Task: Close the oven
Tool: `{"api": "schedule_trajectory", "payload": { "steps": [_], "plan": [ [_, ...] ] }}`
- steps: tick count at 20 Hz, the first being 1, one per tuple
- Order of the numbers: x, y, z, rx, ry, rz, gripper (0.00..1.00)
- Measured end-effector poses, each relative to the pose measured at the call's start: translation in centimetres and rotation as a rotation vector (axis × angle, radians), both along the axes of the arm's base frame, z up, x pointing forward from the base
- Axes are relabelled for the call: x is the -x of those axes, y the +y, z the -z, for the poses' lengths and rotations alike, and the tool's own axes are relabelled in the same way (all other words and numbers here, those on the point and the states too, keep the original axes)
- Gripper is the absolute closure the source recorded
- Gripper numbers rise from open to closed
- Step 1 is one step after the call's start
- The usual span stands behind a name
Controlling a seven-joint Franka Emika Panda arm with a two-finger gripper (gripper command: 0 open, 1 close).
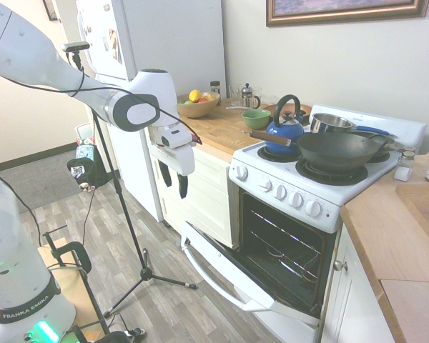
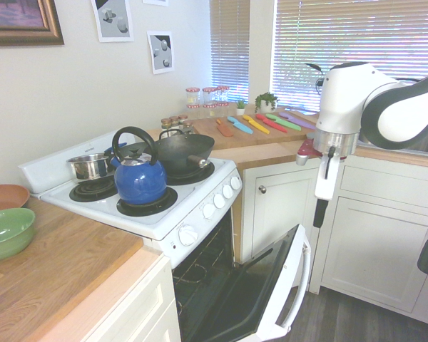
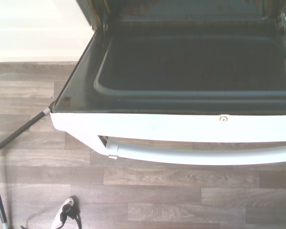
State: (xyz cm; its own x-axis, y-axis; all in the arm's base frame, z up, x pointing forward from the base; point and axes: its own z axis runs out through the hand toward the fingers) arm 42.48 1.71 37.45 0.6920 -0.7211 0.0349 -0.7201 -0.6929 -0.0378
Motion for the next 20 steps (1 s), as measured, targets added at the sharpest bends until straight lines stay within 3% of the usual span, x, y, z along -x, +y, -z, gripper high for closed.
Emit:
{"api": "schedule_trajectory", "payload": {
  "steps": [3,7,12,16,20],
  "plan": [
    [0.0,0.0,0.1,-0.005,0.012,0.005,0.00],
    [-0.6,-1.5,2.1,0.018,0.088,0.036,0.00],
    [-2.3,-3.4,12.4,-0.015,0.216,0.069,0.00],
    [-4.8,-5.9,20.7,-0.051,0.238,0.057,0.00],
    [-6.6,-8.1,25.5,-0.047,0.250,0.059,0.00]
  ]
}}
